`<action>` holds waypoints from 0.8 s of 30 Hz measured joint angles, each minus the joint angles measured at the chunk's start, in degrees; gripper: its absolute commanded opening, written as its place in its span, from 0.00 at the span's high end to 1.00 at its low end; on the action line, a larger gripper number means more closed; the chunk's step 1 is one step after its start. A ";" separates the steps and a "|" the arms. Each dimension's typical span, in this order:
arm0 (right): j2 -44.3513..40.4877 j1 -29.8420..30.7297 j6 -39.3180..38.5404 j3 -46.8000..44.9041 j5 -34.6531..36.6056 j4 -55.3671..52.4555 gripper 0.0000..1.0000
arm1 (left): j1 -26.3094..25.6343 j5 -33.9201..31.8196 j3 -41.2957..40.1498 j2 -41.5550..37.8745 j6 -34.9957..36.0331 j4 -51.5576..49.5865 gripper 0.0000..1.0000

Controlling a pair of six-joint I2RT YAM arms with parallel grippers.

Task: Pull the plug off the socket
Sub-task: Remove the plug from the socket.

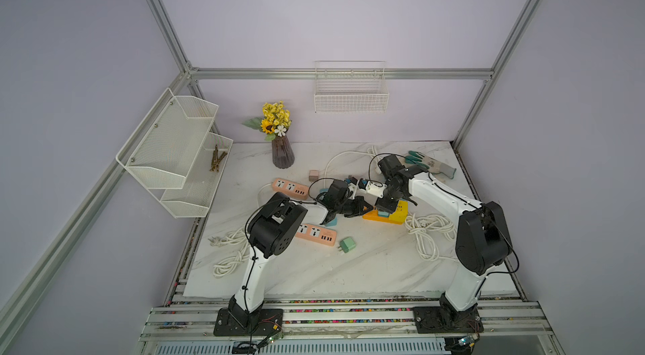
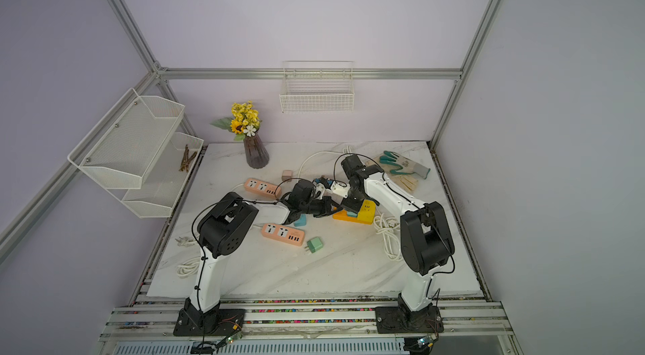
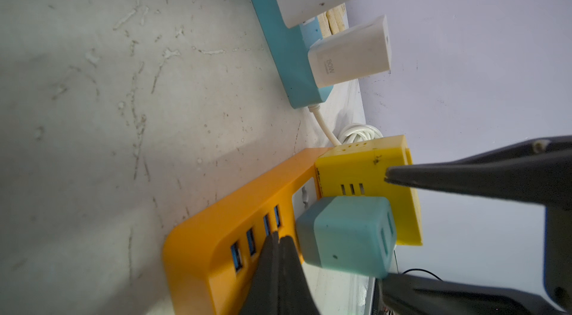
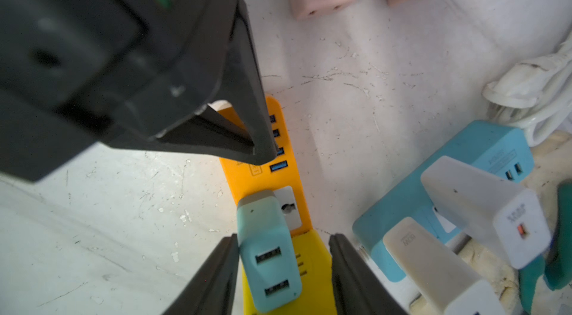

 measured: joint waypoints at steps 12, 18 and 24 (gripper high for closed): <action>-0.02 -0.55 -1.92 -3.56 0.70 3.10 0.97 | 0.00 -0.37 0.59 0.00 0.26 -1.60 0.95; -0.22 -0.85 -2.64 -3.02 -1.88 3.26 1.00 | -0.02 -1.31 0.94 0.00 0.24 -2.08 0.95; -0.31 -1.73 -2.45 -1.66 -4.46 2.32 1.00 | -0.04 -1.51 0.94 0.04 0.20 -2.10 0.96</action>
